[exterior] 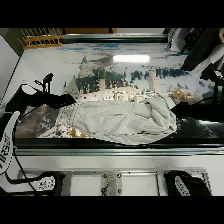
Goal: Fold the clothes and pants, and hang the long-sleeved shirts on hangers.
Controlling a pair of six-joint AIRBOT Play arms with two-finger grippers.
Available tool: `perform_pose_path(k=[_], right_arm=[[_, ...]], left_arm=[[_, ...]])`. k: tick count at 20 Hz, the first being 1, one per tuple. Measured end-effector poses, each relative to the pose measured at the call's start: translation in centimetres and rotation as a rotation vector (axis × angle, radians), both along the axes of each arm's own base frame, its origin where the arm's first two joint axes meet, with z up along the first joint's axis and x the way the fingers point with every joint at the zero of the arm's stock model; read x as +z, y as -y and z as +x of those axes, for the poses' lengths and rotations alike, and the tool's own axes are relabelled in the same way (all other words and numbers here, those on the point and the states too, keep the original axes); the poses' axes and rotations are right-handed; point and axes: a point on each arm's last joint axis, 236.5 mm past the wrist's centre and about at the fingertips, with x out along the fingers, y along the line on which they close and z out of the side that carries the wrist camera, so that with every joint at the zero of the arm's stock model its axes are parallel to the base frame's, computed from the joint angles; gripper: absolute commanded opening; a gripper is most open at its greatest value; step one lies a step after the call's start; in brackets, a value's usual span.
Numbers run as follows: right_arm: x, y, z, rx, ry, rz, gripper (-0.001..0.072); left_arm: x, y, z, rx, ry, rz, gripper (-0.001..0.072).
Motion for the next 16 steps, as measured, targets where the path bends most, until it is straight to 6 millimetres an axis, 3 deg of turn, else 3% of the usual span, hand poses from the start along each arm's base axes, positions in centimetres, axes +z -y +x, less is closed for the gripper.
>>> perform_pose_path(k=[4, 5, 6, 11, 16], right_arm=[[-0.6, 0.2, 0.3, -0.003, -0.016, -0.001, 0.0571], [-0.9, 0.2, 0.4, -0.004, -0.026, -0.001, 0.0571], [-1.3, 0.4, 0.6, -0.005, -0.041, -0.004, 0.0571], [-5.3, 2.1, 2.9, -0.032, -0.133, -0.041, 0.0571], [-10.3, 2.7, 8.2, -0.059, -0.130, -0.068, 0.0573]], left_arm=[[-1.6, 2.2, 1.7, -0.098, -0.035, -0.045, 0.0590], [-1.9, 2.6, 1.9, -0.123, -0.048, -0.041, 0.0254], [-2.2, 3.1, 2.0, -0.154, -0.061, -0.032, 0.0024], [-1.4, 4.0, 2.4, -0.257, -0.072, 0.013, 0.0027], [1.7, 4.1, 3.0, -0.282, -0.008, 0.039, 0.0027]])
